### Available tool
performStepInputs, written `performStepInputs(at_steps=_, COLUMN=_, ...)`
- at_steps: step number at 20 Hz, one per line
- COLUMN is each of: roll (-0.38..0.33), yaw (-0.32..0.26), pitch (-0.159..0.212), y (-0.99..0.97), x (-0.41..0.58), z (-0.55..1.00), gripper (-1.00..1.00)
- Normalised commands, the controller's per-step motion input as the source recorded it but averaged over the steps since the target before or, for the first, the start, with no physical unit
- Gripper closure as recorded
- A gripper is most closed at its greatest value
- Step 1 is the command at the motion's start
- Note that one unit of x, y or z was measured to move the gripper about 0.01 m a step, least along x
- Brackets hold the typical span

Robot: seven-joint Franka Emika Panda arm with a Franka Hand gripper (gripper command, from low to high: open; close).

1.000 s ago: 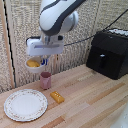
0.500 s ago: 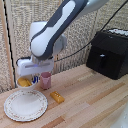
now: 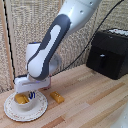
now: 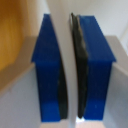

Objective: Kindly move the gripper close to the hot dog bowl. Grip the bowl lightly with the gripper, taking care not to crush the hot dogs. Elevate the bowl a little, ensuring it remains flat to stop hot dogs from tumbling. Transport the gripper and bowl to the white plate, then lower it down cautiously. Relinquish the gripper, letting the bowl rest on the plate.

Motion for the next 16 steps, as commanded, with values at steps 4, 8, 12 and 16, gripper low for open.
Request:
performStepInputs(at_steps=4, roll=-0.028, yaw=0.04, pitch=-0.013, y=-0.01, x=0.363, z=-0.08, gripper=1.0)
performStepInputs(at_steps=8, roll=0.019, yaw=0.001, pitch=0.018, y=-0.01, x=0.089, z=0.09, gripper=-1.0)
performStepInputs(at_steps=12, roll=0.084, yaw=0.042, pitch=0.115, y=-0.16, x=0.107, z=0.46, gripper=-1.0)
performStepInputs(at_steps=16, roll=0.068, yaw=0.077, pitch=0.081, y=-0.1, x=0.14, z=0.6, gripper=-1.0)
